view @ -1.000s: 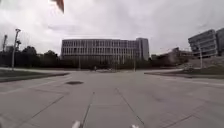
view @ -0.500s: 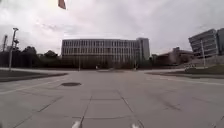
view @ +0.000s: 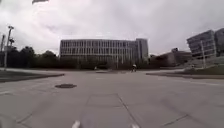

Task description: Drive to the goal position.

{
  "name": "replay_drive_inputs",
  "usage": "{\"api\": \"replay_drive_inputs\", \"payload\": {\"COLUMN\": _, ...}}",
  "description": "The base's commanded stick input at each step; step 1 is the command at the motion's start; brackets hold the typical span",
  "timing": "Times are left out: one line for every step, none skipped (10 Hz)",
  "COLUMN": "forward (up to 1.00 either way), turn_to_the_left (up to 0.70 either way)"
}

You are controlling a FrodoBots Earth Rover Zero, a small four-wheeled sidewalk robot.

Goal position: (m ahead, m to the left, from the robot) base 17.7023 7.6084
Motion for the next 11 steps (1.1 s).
{"api": "replay_drive_inputs", "payload": {"forward": 0.70, "turn_to_the_left": -0.09}}
{"api": "replay_drive_inputs", "payload": {"forward": 0.70, "turn_to_the_left": 0.00}}
{"api": "replay_drive_inputs", "payload": {"forward": 0.70, "turn_to_the_left": 0.00}}
{"api": "replay_drive_inputs", "payload": {"forward": 0.70, "turn_to_the_left": 0.00}}
{"api": "replay_drive_inputs", "payload": {"forward": 0.70, "turn_to_the_left": 0.00}}
{"api": "replay_drive_inputs", "payload": {"forward": 0.70, "turn_to_the_left": 0.00}}
{"api": "replay_drive_inputs", "payload": {"forward": 0.70, "turn_to_the_left": 0.00}}
{"api": "replay_drive_inputs", "payload": {"forward": 0.70, "turn_to_the_left": 0.00}}
{"api": "replay_drive_inputs", "payload": {"forward": 0.70, "turn_to_the_left": 0.00}}
{"api": "replay_drive_inputs", "payload": {"forward": 0.70, "turn_to_the_left": 0.00}}
{"api": "replay_drive_inputs", "payload": {"forward": 0.70, "turn_to_the_left": 0.00}}
